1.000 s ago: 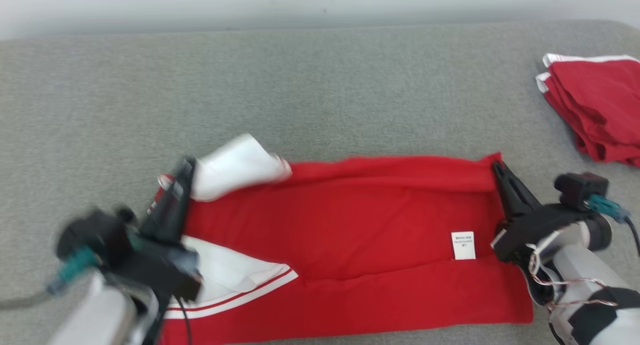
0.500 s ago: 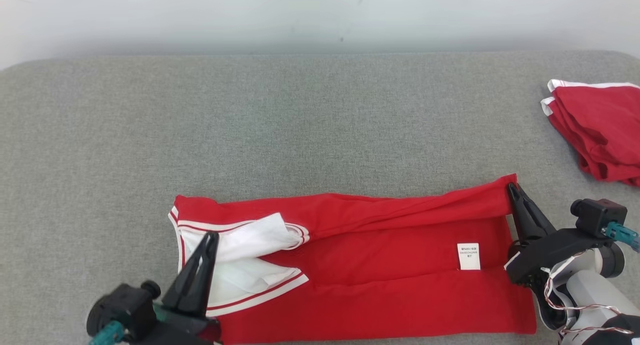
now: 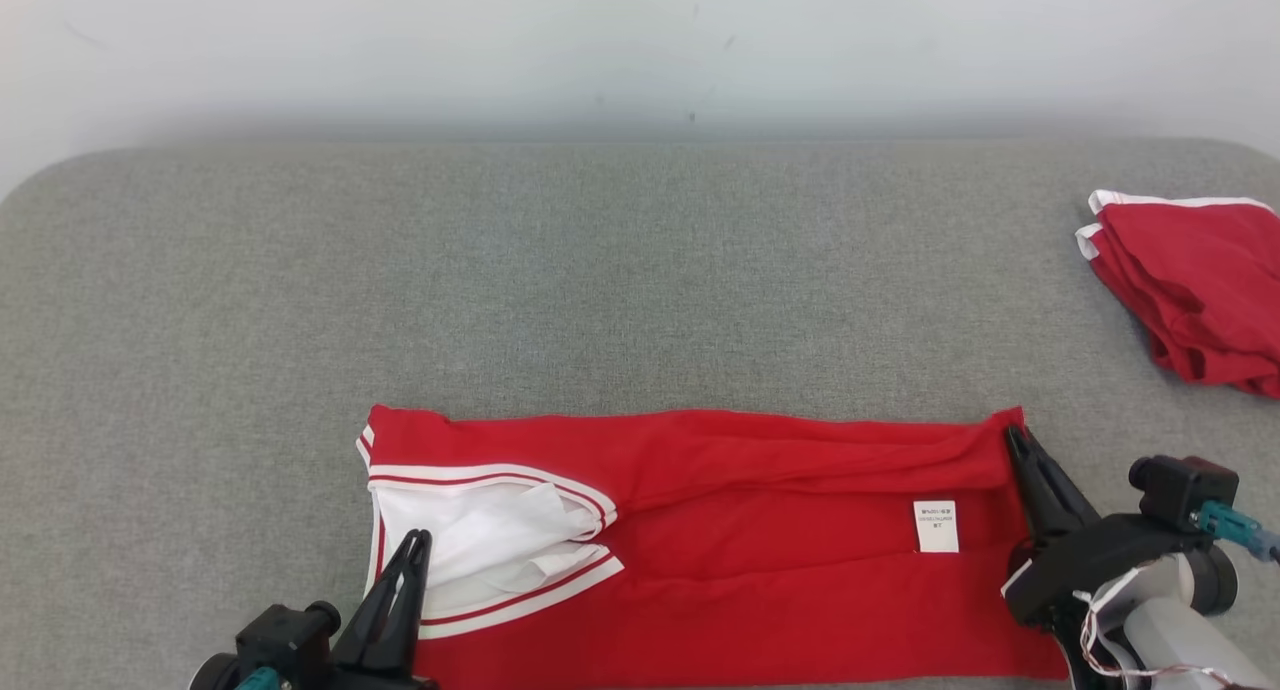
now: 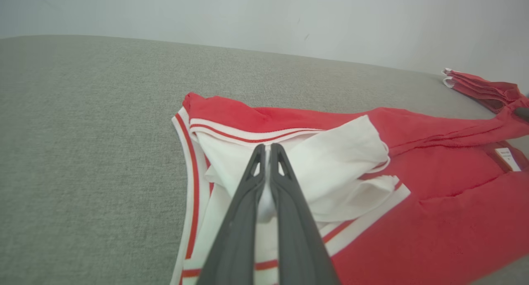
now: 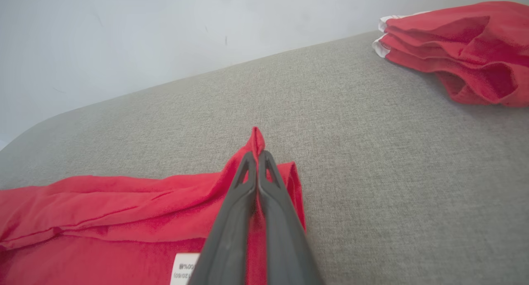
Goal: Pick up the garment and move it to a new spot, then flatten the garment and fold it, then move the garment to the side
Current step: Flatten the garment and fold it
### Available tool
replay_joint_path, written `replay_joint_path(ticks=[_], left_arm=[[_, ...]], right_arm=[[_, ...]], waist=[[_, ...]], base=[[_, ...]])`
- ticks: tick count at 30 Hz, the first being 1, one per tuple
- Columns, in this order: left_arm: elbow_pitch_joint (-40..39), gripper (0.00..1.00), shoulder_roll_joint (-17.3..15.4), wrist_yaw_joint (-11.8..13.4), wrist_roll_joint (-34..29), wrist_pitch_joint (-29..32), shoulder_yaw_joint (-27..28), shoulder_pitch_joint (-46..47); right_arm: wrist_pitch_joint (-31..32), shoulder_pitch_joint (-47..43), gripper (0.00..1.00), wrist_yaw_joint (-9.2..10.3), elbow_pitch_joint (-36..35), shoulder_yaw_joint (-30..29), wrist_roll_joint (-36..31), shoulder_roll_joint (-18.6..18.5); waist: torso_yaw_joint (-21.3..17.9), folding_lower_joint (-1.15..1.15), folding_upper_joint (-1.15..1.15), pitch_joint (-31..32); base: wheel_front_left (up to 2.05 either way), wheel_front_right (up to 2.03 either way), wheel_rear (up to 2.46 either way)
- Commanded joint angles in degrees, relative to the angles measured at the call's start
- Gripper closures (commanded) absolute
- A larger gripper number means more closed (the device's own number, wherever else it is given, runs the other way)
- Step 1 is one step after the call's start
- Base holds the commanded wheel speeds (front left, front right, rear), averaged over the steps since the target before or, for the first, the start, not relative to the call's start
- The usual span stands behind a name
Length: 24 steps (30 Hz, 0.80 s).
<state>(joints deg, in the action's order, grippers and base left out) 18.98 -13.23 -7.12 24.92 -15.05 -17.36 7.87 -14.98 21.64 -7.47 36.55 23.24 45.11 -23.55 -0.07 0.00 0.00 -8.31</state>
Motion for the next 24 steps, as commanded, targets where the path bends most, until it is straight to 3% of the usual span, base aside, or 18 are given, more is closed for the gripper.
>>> replay_joint_path(ticks=[1,2,3,4,5,16,24], left_arm=[[0.5,1.0,0.2,-0.3,-0.8,-0.2,0.4,-0.5],[0.8,1.0,0.7,-0.3,-0.9,-0.2,1.0,-0.5],[1.2,0.56,1.0,-0.4,-1.4,-0.2,1.5,-0.7],[1.5,0.06,1.2,-0.4,-1.8,-0.2,1.9,-0.9],[1.7,0.0,1.5,-0.3,-2.3,-0.2,2.2,-1.1],[-2.6,0.0,4.6,-0.4,-6.8,-0.2,8.0,-4.6],[-9.0,0.0,6.9,-0.3,-13.8,-0.2,13.7,-8.7]], right_arm=[[-0.2,-0.9,1.0,0.0,0.2,-0.1,0.0,0.3],[-0.2,-1.3,1.0,0.0,0.2,-0.3,0.2,0.4],[-0.2,-1.7,0.97,0.0,0.1,-0.5,0.2,0.4],[-0.2,-2.1,0.58,0.0,0.1,-0.8,0.3,0.5],[-0.2,-2.6,0.0,0.0,-0.1,-1.0,0.3,0.6],[-0.2,-7.8,0.0,0.0,-5.7,-6.3,-1.6,0.3],[-0.2,-8.6,0.0,0.0,-1.1,-7.7,-3.1,1.4]], waist=[[-0.1,0.0,0.0,0.6],[0.0,0.0,0.0,0.8],[0.0,0.0,0.0,1.0],[0.0,0.0,0.0,1.3],[0.1,0.0,0.0,1.5],[1.0,0.0,0.0,2.8],[1.7,0.0,0.0,3.6]], base=[[0.0,0.0,0.0],[0.0,0.0,0.0],[0.0,0.0,0.0],[0.0,0.0,0.0],[0.0,0.0,0.0],[0.0,0.0,0.0],[0.0,0.0,0.0]])
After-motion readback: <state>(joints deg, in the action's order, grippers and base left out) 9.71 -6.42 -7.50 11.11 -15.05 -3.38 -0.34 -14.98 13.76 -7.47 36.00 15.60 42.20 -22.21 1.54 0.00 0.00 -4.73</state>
